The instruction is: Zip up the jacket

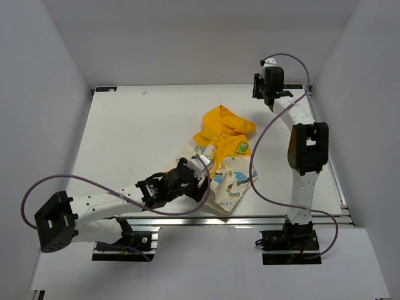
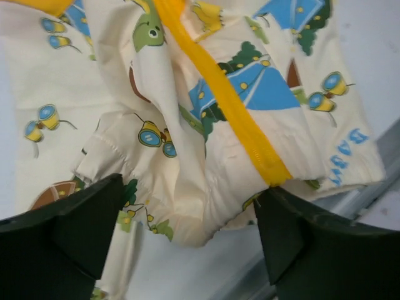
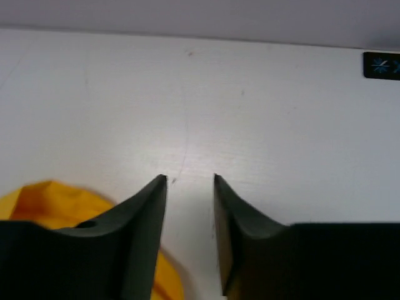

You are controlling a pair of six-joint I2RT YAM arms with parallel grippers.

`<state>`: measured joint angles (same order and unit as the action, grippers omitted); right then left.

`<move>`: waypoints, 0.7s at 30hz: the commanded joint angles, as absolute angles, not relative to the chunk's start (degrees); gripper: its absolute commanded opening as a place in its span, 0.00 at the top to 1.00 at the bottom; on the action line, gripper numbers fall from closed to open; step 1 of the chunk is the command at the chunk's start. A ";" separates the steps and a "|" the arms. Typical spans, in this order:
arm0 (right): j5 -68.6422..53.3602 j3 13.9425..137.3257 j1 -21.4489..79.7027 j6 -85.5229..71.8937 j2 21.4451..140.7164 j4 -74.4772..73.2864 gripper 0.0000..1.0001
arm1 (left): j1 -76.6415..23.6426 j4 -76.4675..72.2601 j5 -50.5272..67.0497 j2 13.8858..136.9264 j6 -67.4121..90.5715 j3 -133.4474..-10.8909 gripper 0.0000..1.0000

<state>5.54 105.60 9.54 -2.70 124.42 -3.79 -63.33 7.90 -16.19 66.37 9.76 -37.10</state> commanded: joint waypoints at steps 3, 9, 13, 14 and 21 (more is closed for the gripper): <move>-4.39 90.74 11.86 -2.72 110.85 4.65 0.11 | -61.17 10.19 -15.02 65.39 10.64 -42.26 0.02; 2.00 82.46 11.87 -5.53 97.50 1.24 0.11 | -53.38 15.11 -13.81 65.56 14.14 -48.95 0.02; 6.32 78.93 11.60 -8.08 90.89 -2.63 0.11 | -46.77 15.74 -9.59 66.45 17.05 -55.09 0.02; 6.68 78.49 11.43 -8.43 89.83 -3.51 0.11 | -45.19 15.73 -9.41 66.18 17.49 -56.41 0.02; 8.26 73.22 9.93 -11.42 80.43 -6.68 0.11 | -44.21 18.71 -13.76 62.06 15.82 -66.87 0.02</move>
<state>6.17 75.07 10.68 -8.82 82.91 -4.58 -44.25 16.95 -11.33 65.76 16.01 -62.78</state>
